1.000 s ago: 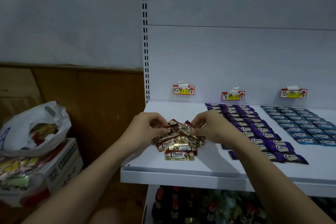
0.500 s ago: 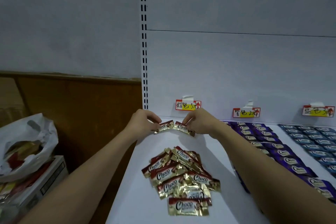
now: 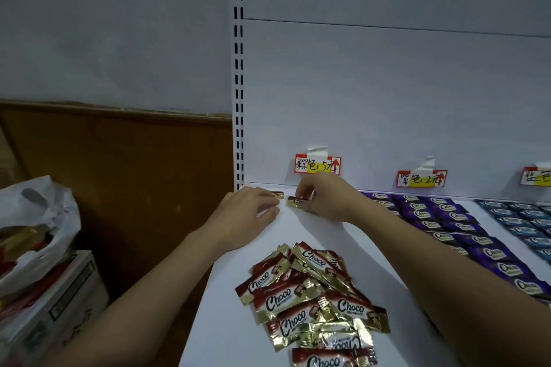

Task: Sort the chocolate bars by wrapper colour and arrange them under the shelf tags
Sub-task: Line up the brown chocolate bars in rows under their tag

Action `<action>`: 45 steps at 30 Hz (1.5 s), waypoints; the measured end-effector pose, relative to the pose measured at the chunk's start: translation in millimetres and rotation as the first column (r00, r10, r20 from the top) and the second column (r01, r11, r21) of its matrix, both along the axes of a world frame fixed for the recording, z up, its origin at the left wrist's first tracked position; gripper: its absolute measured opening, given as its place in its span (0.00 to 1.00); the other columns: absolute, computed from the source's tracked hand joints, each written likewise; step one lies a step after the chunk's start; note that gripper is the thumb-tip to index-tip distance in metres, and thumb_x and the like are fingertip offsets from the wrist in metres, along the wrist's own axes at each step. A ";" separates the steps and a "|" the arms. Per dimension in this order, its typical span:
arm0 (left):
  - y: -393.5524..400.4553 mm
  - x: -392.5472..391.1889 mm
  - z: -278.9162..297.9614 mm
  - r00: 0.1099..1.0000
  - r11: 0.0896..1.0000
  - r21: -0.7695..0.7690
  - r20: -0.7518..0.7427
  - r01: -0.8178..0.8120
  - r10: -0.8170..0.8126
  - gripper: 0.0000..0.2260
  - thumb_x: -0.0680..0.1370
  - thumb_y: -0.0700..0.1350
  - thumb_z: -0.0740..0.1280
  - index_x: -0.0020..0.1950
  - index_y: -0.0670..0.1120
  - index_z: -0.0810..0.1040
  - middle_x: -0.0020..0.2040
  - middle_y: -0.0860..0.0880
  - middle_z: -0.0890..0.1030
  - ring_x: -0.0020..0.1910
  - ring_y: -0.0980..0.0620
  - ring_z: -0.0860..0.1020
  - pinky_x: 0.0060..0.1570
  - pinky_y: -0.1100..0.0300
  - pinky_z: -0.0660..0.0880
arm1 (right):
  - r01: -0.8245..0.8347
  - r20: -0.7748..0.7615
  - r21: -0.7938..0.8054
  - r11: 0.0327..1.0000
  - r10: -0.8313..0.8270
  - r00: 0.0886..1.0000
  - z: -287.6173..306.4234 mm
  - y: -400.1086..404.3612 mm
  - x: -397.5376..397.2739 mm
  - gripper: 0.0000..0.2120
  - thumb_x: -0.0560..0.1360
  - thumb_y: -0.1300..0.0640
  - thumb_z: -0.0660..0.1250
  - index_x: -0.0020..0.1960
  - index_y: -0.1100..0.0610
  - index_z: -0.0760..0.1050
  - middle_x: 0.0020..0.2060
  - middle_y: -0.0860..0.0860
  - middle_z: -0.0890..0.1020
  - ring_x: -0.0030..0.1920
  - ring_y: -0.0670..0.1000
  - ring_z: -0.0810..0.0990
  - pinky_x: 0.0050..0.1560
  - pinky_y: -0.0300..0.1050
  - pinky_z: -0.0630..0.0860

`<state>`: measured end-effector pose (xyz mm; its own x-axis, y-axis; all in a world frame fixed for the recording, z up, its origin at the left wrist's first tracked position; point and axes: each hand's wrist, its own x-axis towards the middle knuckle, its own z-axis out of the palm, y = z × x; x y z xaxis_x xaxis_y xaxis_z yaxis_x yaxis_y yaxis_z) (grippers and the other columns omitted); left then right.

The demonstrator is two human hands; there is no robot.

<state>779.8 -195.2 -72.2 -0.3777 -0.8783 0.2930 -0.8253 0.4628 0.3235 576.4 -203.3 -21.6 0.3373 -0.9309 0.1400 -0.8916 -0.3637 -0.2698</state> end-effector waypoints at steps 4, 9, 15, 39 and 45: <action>-4.7 0.8 -4.5 0.999 0.999 0.039 0.051 0.015 -0.017 0.22 0.81 0.60 0.52 0.75 0.58 0.63 0.74 0.58 0.65 0.73 0.56 0.60 0.73 0.47 0.55 | 0.024 -0.052 -0.162 0.987 -0.033 0.998 -2.6 -7.3 12.1 0.07 0.77 0.59 0.66 0.54 0.54 0.79 0.51 0.50 0.81 0.53 0.52 0.77 0.52 0.48 0.76; -8.2 1.1 -5.6 0.997 0.990 0.142 0.078 0.007 -0.019 0.27 0.81 0.62 0.50 0.78 0.55 0.57 0.77 0.58 0.56 0.74 0.54 0.56 0.75 0.49 0.52 | -0.002 -0.197 -0.220 0.976 -0.042 0.979 -7.2 -13.2 23.7 0.15 0.76 0.68 0.61 0.57 0.56 0.80 0.54 0.53 0.79 0.54 0.55 0.77 0.51 0.50 0.77; -10.8 1.9 -7.6 0.995 0.991 0.136 0.101 -0.010 -0.004 0.29 0.80 0.63 0.49 0.79 0.51 0.56 0.77 0.56 0.56 0.75 0.54 0.54 0.75 0.50 0.51 | 0.025 -0.181 -0.188 0.982 -0.060 0.982 -14.4 -14.8 23.0 0.16 0.77 0.68 0.58 0.56 0.56 0.81 0.51 0.54 0.79 0.51 0.55 0.78 0.50 0.49 0.78; 46.5 -8.3 18.6 0.907 1.000 0.008 -0.421 0.024 -0.019 0.06 0.79 0.52 0.64 0.52 0.60 0.81 0.50 0.69 0.76 0.52 0.68 0.71 0.48 0.67 0.68 | -0.131 0.389 0.160 0.978 0.060 0.919 34.4 75.2 -15.6 0.04 0.75 0.54 0.70 0.44 0.53 0.83 0.37 0.47 0.84 0.34 0.43 0.81 0.31 0.31 0.73; 87.9 3.9 41.8 0.926 0.973 0.163 -0.365 0.165 -0.096 0.03 0.76 0.52 0.69 0.45 0.58 0.83 0.43 0.63 0.81 0.44 0.63 0.78 0.40 0.66 0.73 | -0.203 0.266 0.337 0.920 0.114 0.957 30.8 86.3 -16.9 0.11 0.69 0.44 0.75 0.46 0.50 0.82 0.39 0.45 0.84 0.37 0.44 0.81 0.32 0.32 0.73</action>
